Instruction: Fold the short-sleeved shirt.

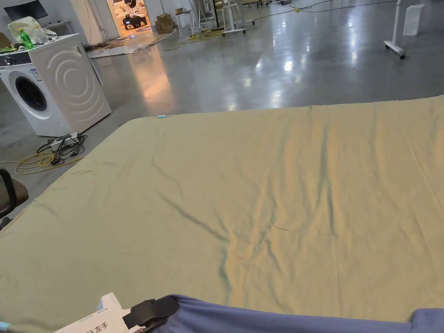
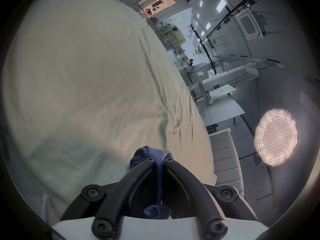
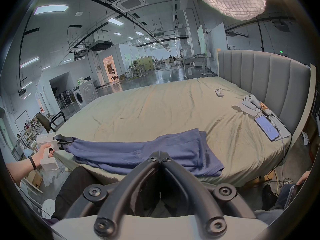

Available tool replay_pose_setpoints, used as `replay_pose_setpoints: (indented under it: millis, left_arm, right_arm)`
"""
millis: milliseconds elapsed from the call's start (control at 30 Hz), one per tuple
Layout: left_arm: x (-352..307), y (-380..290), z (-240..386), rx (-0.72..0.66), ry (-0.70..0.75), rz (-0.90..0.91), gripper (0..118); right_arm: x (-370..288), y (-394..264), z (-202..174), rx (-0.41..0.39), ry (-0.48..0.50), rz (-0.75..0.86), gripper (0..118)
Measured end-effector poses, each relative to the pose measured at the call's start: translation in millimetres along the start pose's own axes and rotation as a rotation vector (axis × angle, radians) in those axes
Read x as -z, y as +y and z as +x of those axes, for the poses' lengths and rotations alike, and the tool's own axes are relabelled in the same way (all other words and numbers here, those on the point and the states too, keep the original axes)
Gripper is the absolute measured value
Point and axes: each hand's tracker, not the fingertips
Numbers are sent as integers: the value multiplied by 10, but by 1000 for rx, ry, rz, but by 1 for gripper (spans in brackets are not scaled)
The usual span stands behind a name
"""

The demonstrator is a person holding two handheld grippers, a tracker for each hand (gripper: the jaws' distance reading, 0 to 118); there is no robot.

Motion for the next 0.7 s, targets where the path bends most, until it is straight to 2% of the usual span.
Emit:
replay_pose_setpoints:
  millis: [100,167,200,300,367,467,500,567,600,700]
  left_arm:
    - [-92,145,-92,17,22,44,4]
    - [-129,105,-51,-42,27,71,4]
    - [-90,48,-61,-88,16,30,4]
    - [42,-146,-132,-41,20,8,4]
    - [31,-159,-182,-57,47,61,4]
    - [-121,35,-197,-133,-16,131,4]
    - [-159,106,-183,-111,-1,116,4]
    - [-268,191,23,51,93,126,4]
    - [-308,258,54,85,114,118,4]
    - [-339,365,59,71,106,116,4]
  right_arm:
    - [-7,-31,10,10,5,0,0]
    - [-18,-59,32,20,8,-3,0]
    - [-18,-77,44,28,10,-6,0]
    - [-13,-108,64,44,12,-19,0]
    - [-59,-99,55,27,-14,-15,0]
    - [-136,-77,98,18,-22,-2,0]
    - [-145,-79,116,19,-26,-1,0]
    - [-142,-96,150,24,-40,-8,0]
    - [-135,-122,170,32,-46,-11,0]
    - [-125,-170,195,79,-41,-16,0]
